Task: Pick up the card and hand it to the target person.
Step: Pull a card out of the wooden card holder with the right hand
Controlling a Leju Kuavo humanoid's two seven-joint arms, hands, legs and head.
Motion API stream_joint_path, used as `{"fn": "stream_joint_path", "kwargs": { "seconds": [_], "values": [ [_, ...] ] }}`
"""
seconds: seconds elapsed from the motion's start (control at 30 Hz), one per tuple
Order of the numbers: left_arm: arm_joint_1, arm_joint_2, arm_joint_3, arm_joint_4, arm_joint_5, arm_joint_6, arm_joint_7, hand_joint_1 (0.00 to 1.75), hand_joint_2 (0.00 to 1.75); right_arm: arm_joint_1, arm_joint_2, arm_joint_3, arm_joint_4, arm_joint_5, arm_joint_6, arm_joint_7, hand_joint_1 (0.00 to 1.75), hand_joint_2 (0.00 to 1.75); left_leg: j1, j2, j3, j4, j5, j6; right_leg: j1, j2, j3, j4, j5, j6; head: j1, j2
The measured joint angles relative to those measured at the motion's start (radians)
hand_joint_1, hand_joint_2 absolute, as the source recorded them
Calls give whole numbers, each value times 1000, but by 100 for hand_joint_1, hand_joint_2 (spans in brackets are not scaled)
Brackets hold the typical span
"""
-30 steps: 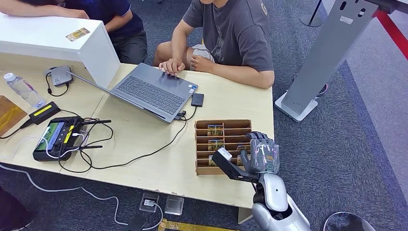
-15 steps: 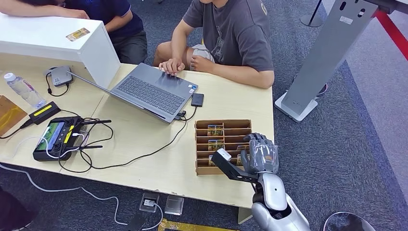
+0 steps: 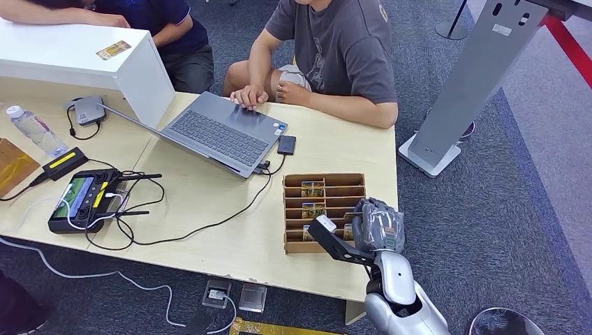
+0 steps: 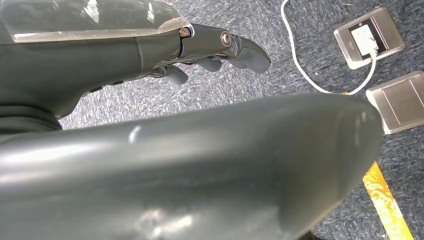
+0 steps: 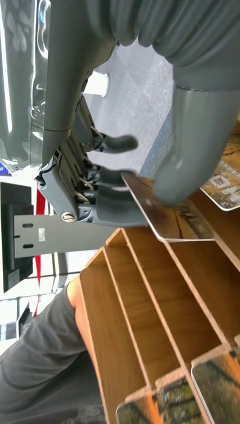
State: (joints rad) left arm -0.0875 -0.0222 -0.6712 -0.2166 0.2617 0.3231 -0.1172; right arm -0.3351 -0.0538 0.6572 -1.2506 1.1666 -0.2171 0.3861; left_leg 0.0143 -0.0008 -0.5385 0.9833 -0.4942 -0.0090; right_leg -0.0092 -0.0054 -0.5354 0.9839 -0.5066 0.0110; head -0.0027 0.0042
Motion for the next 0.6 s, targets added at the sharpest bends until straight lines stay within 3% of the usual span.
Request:
{"fn": "stream_joint_path", "kwargs": {
  "seconds": [0.6],
  "values": [
    [-1,0,-23,-5,19,0,0,0,0,0,0,0,-3,-2,-2,-3,130,175,0,0,0,0,0,0,0,0,0,0,0,0,0,0]
  ]
}}
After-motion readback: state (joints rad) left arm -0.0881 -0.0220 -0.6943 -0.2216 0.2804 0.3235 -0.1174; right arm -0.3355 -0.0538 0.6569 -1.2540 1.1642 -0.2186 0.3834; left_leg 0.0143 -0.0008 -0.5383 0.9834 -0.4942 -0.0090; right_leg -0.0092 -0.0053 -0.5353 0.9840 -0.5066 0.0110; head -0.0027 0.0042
